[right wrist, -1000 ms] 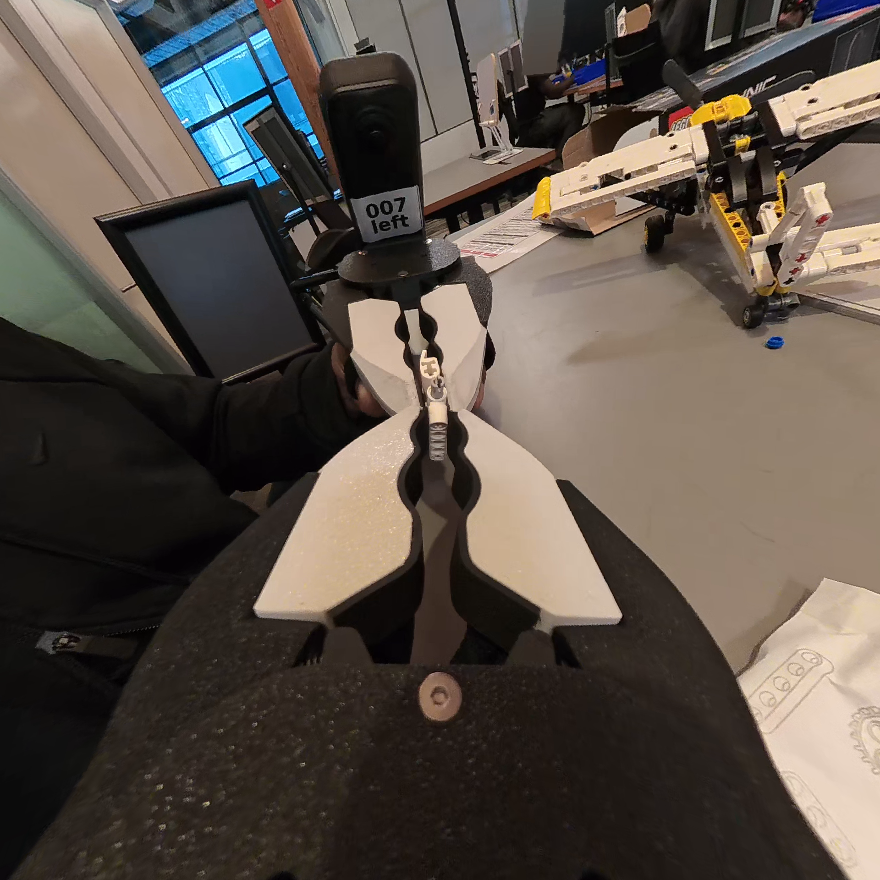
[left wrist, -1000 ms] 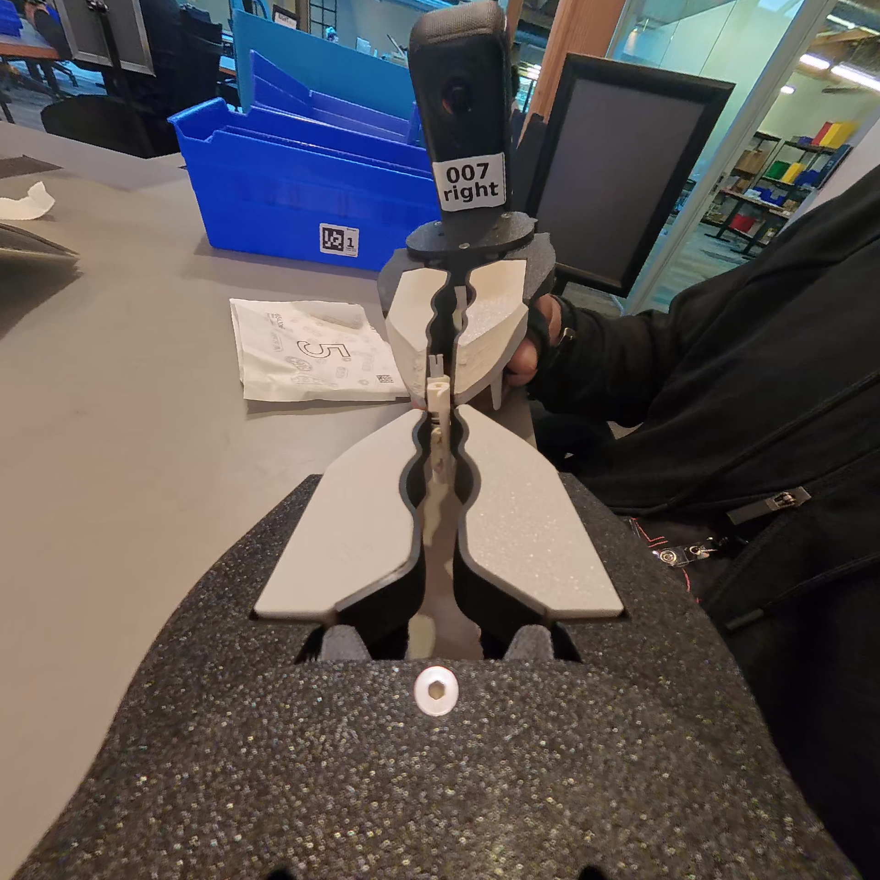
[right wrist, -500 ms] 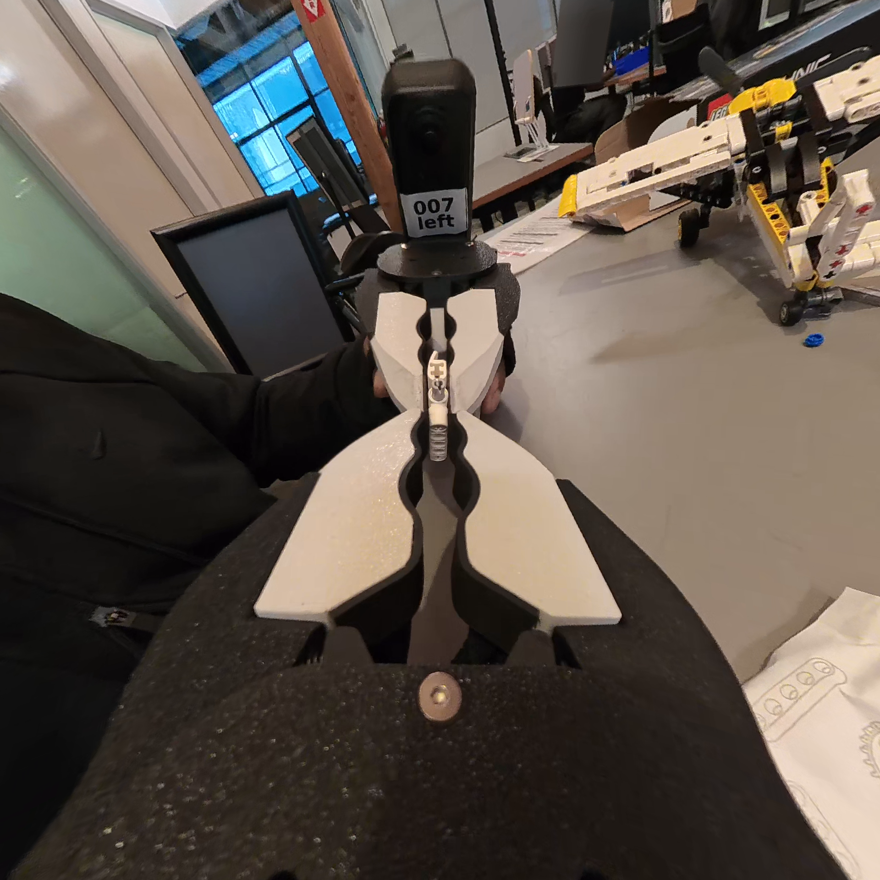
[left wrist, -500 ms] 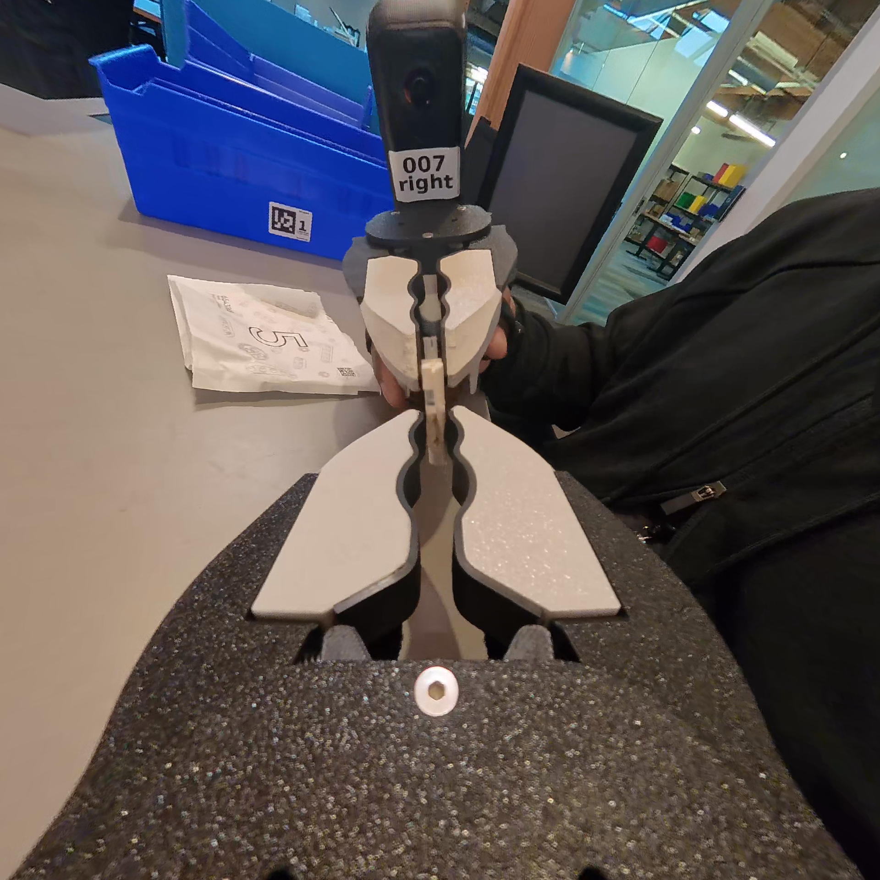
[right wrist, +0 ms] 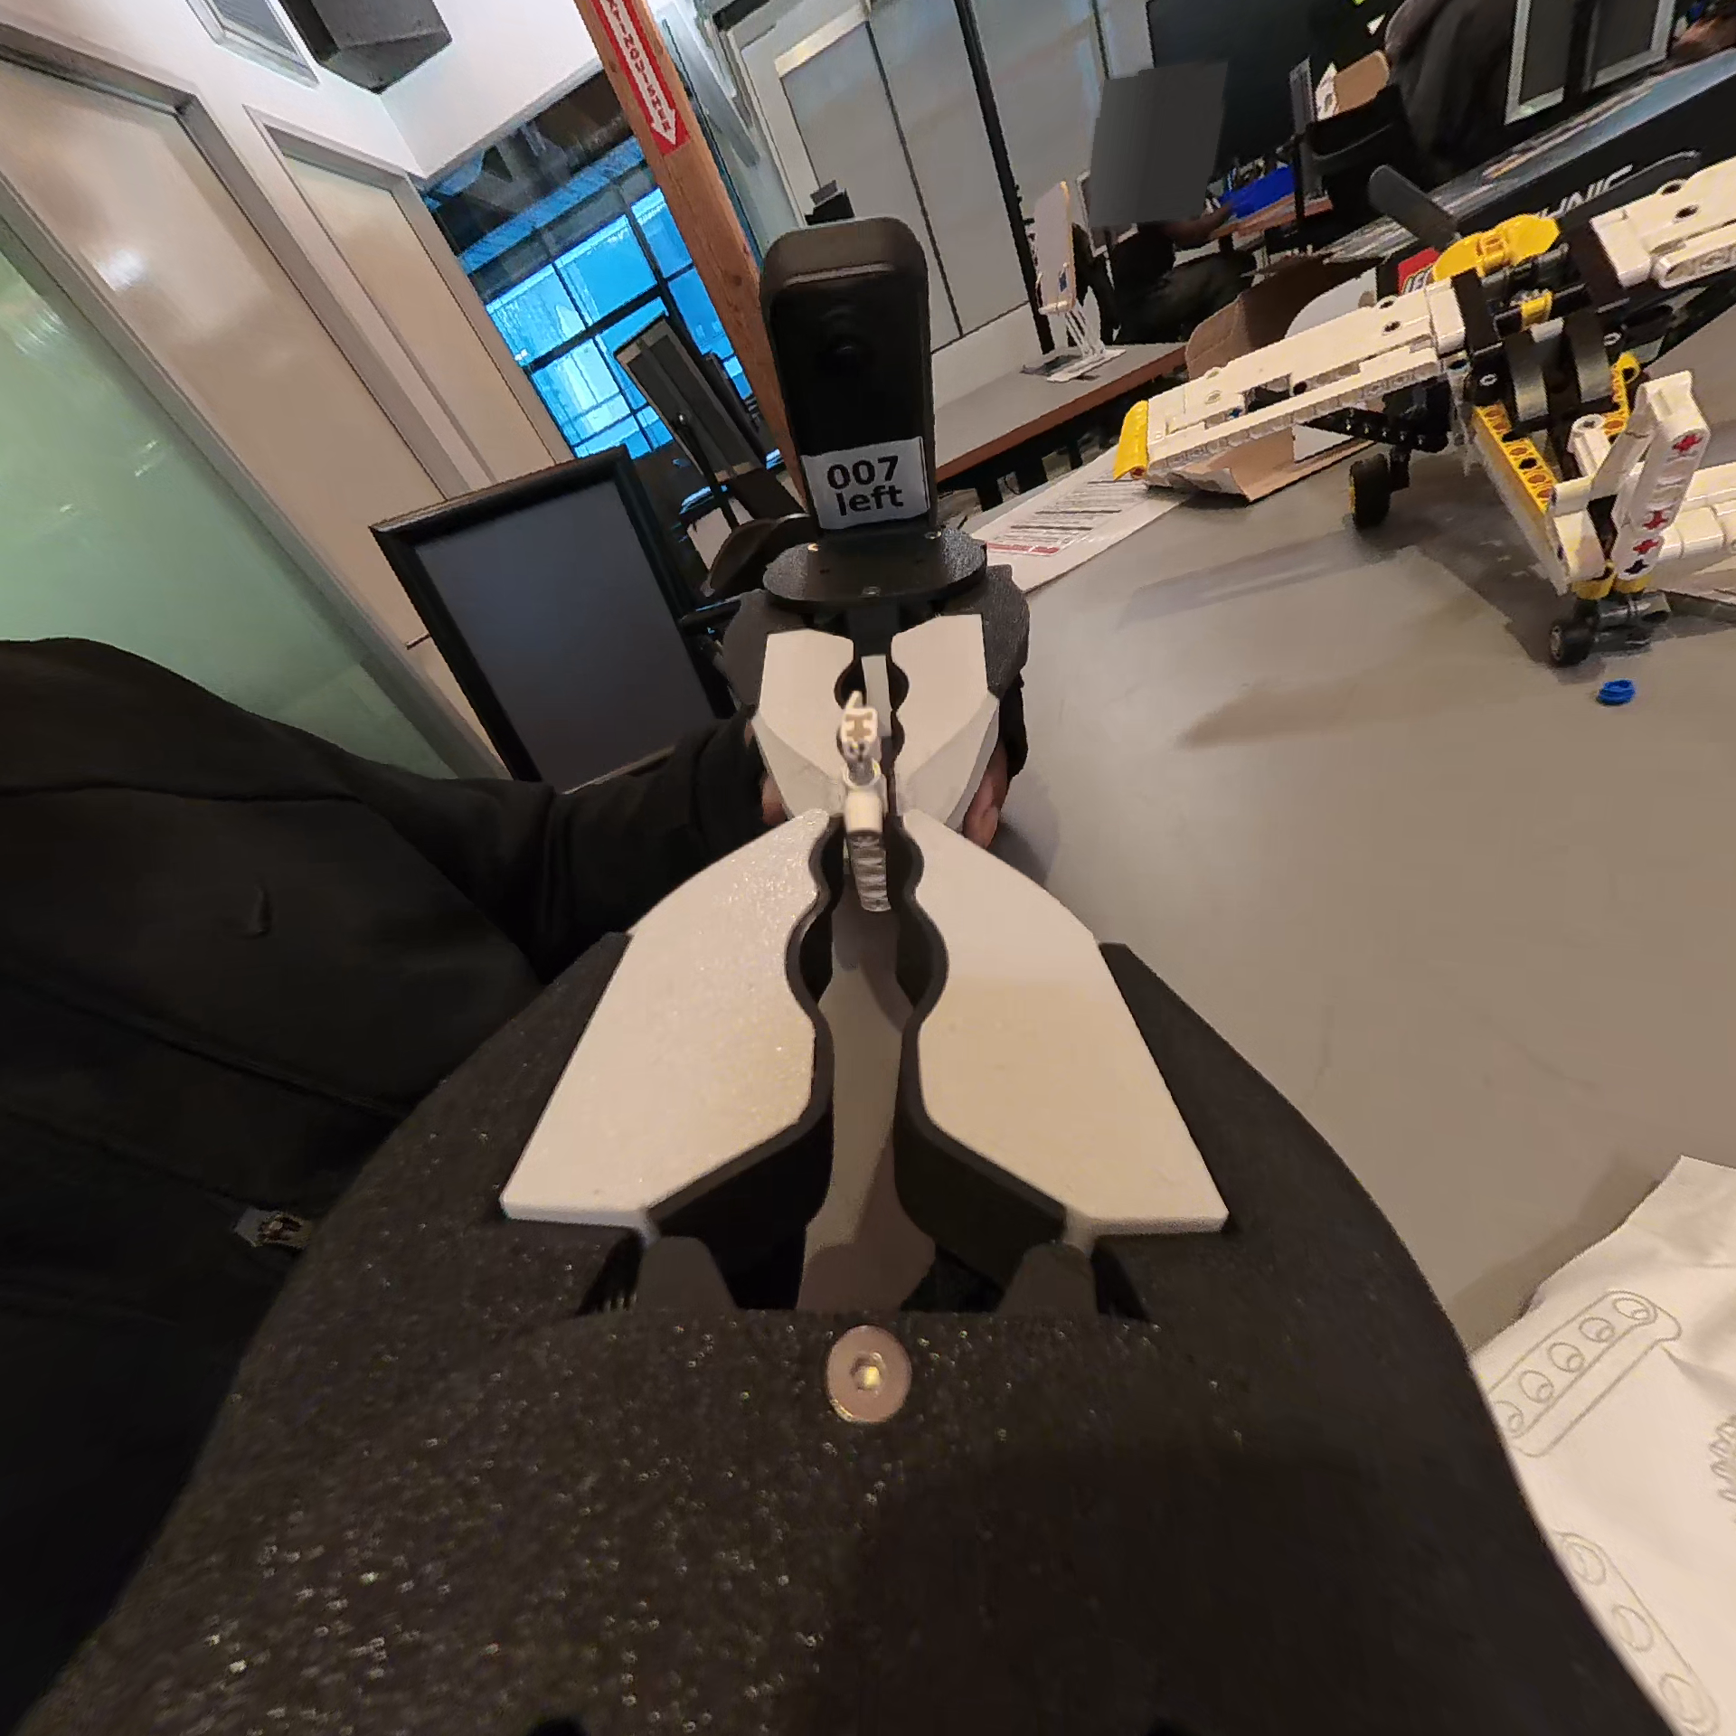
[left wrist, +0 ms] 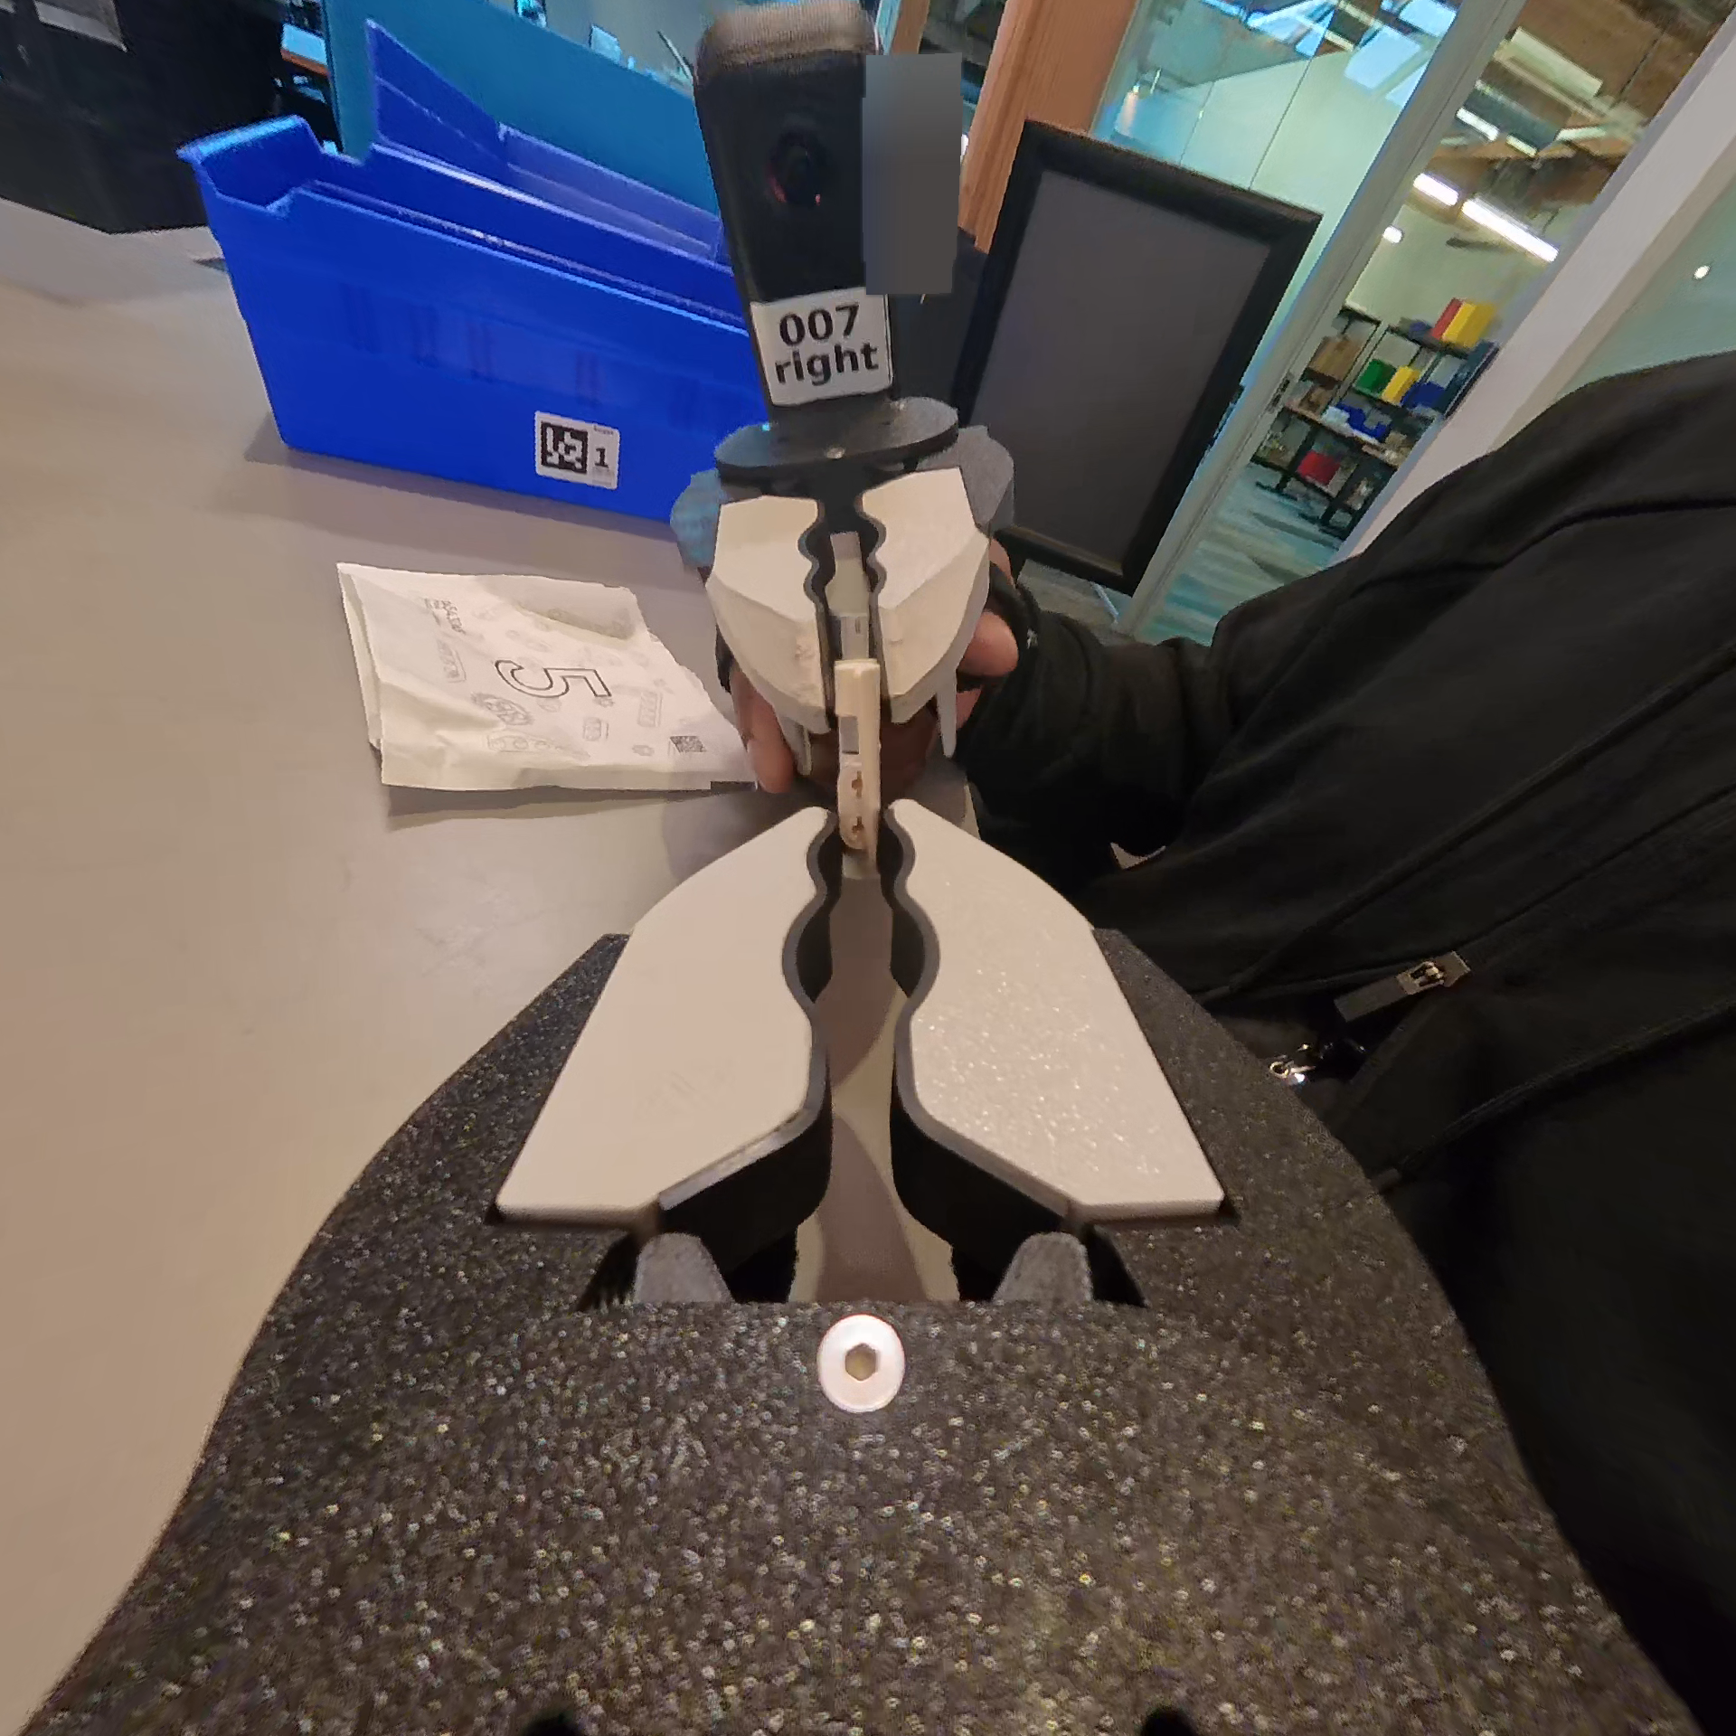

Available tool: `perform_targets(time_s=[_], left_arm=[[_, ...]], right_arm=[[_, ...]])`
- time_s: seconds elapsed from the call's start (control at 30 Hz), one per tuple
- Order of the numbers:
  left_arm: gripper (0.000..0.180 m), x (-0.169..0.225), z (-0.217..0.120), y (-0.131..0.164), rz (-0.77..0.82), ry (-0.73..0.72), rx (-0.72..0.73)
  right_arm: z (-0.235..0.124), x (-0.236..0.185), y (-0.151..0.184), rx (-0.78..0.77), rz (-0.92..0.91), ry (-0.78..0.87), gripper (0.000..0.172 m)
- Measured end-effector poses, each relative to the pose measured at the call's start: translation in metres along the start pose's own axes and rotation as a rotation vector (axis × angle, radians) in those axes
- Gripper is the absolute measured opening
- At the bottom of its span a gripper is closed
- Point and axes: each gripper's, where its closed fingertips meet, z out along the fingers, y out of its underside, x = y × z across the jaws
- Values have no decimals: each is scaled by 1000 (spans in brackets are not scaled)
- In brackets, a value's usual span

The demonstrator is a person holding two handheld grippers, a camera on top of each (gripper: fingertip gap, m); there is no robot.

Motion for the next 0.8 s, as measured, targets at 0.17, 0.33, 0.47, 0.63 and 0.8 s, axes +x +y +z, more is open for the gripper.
perform_targets(time_s=[0.17,0.33,0.47,0.63,0.8], left_arm=[[8,-1,-2,-4,-10,1,33],[8,1,-1,-3,-9,12,30],[8,1,-1,-2,-25,15,18],[8,-1,-2,0,-85,45,-15],[8,-5,0,2,-141,59,-37]], right_arm=[[6,0,6,-40,-14,22,19],[11,0,8,-49,-21,30,9],[11,1,10,-64,-38,46,8],[10,3,14,-108,-42,50,8],[8,7,18,-140,-24,52,8]])
